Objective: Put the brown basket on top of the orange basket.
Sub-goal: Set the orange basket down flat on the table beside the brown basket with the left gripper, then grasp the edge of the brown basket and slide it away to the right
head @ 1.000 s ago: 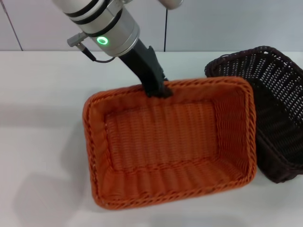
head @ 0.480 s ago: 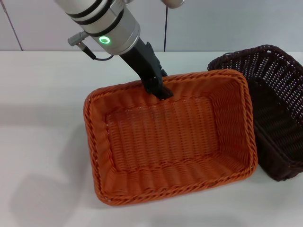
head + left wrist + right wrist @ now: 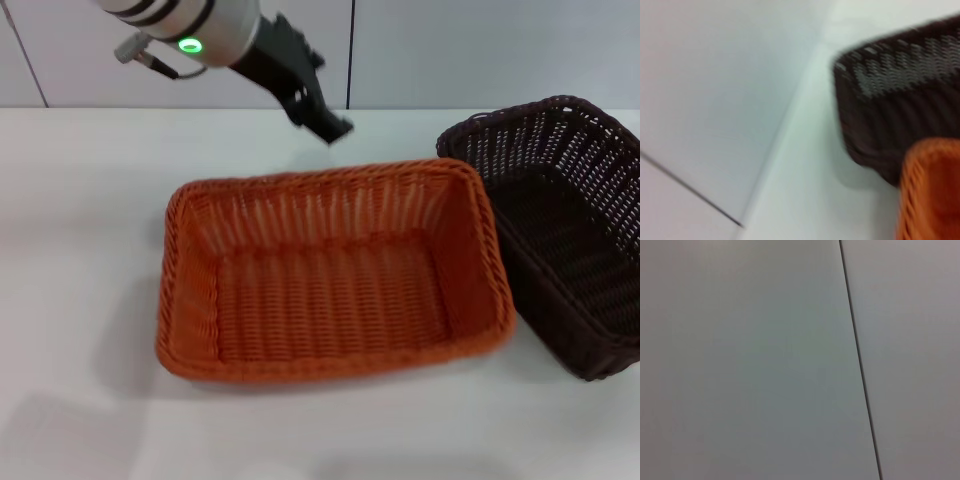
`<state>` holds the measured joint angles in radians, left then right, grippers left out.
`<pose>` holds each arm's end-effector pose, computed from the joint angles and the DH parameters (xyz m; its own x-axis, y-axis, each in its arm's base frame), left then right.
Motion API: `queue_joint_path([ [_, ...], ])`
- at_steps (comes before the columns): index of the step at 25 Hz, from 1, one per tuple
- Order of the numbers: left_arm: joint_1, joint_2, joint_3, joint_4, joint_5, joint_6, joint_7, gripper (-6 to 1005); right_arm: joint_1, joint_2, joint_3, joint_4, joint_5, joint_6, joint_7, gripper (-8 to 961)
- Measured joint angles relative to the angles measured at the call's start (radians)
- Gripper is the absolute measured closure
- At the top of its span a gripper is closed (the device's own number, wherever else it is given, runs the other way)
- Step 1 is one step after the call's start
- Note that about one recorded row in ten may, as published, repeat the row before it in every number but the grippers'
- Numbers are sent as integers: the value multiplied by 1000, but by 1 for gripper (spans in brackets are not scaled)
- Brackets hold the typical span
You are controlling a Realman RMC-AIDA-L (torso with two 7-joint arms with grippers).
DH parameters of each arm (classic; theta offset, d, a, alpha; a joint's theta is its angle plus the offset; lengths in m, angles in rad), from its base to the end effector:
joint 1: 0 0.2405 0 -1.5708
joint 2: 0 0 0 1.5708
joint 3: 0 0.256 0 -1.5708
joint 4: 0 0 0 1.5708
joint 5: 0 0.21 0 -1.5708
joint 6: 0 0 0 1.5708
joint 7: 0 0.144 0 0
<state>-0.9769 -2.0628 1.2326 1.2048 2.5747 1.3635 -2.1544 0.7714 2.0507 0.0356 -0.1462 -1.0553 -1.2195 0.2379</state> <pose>-0.0578 0.4360 0.0167 0.9770 0.1112 -0.1818 0.0140 -0.8848 -0.4657 0.2763 0.4275 0.1039 0.6452 0.3953 -0.6538 -0.7359 0.0917 -0.6708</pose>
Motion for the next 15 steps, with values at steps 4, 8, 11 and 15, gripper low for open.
queue_joint_path([
  [4, 93, -4, 3, 51, -76, -181, 3, 130, 2, -5, -29, -8, -8, 29, 31, 346],
  [8, 144, -4, 18, 52, -154, -283, 18, 130, -22, -8, -178, -75, -19, 69, 179, 345],
  [11, 245, -2, 75, 57, -307, -480, 74, 130, -59, -19, -354, -186, -81, 132, 384, 345],
  [15, 311, -4, 124, 59, -406, -631, 124, 129, -115, -66, -556, -349, -270, 158, 721, 345],
])
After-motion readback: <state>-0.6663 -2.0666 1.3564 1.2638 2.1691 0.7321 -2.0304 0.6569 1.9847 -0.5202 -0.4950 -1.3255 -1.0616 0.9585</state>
